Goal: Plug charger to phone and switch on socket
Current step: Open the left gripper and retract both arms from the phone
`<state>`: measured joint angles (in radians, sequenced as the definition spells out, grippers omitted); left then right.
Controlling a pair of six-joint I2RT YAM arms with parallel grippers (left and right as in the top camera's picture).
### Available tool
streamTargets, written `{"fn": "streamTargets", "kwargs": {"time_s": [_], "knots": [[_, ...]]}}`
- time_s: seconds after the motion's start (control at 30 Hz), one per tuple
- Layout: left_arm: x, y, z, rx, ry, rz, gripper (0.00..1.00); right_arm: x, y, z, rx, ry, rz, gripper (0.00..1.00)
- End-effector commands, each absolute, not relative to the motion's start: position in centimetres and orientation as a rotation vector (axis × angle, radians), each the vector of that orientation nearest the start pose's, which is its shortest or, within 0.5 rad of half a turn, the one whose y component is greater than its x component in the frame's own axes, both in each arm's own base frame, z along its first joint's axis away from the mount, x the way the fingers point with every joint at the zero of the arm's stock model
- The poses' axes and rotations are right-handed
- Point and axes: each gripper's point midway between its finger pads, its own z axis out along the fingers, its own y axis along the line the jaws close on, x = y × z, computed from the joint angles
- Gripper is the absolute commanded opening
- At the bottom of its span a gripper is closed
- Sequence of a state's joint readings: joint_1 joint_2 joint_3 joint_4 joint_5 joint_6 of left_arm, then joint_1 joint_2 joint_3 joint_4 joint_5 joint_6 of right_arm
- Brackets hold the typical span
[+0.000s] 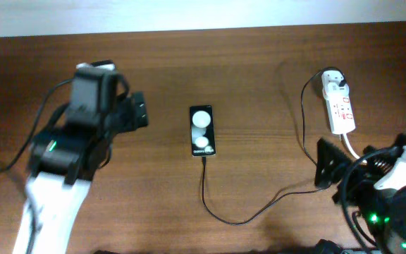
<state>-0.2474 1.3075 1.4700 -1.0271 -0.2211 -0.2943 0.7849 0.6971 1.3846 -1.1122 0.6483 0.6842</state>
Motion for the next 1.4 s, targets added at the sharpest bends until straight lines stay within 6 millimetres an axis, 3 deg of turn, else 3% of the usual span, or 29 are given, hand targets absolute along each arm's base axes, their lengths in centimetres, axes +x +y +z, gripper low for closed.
{"fn": "streamTargets", "kwargs": {"time_s": [0.0,0.03,0.13,0.2,0.23,0.33,0.43,0.53,0.63,0.77,0.97,1.13,1.37], "knots": [[29.1,-2.2,33.1,-0.188,2.264,0.064,0.99,19.7,0.6,45.0,0.551,1.613,0.304,0.99],[27.9,-1.9,34.2,-0.192,2.228,0.049,0.99,19.7,-0.2,46.7,0.624,1.52,0.324,1.0],[25.8,-1.4,36.4,-0.203,2.143,0.016,0.99,19.2,-2.4,50.8,0.807,1.286,0.405,0.4],[23.7,-0.9,37.6,-0.208,2.089,-0.007,0.99,18.7,-3.2,52.9,0.883,1.164,0.493,0.1],[22.6,-0.6,38.3,-0.211,2.058,-0.019,0.99,18.6,-3.3,53.3,0.871,1.16,0.477,0.04],[19.4,0.2,39.0,-0.216,2.015,-0.035,0.99,18.1,-3.8,55.0,0.715,1.19,0.285,0.04],[15.8,1.1,38.5,-0.217,2.011,-0.036,0.99,17.9,-3.7,56.1,0.549,1.224,0.11,0.04],[10.9,2.5,36.0,-0.226,2.068,-0.005,0.99,18.0,-2.5,57.0,0.369,1.241,0.014,0.04],[5.5,4.0,31.9,-0.271,2.186,0.07,0.99,16.9,-4.5,57.2,0.408,1.214,-0.043,0.04],[4.0,4.4,32.0,-0.304,2.127,0.066,0.99,13.7,-7.7,56.5,0.445,1.175,-0.17,0.04],[3.8,4.5,32.0,-0.339,2.119,0.084,0.99,9.1,-3.6,53.2,0.192,1.214,-0.048,0.04],[3.0,4.8,32.0,-0.394,2.085,0.106,0.99,4.3,-3.4,52.5,0.252,1.109,0.014,0.04],[-1.1,5.0,31.7,-0.397,1.888,0.05,0.99,-3.2,-3.1,52.2,0.26,0.926,0.002,0.04]]}}
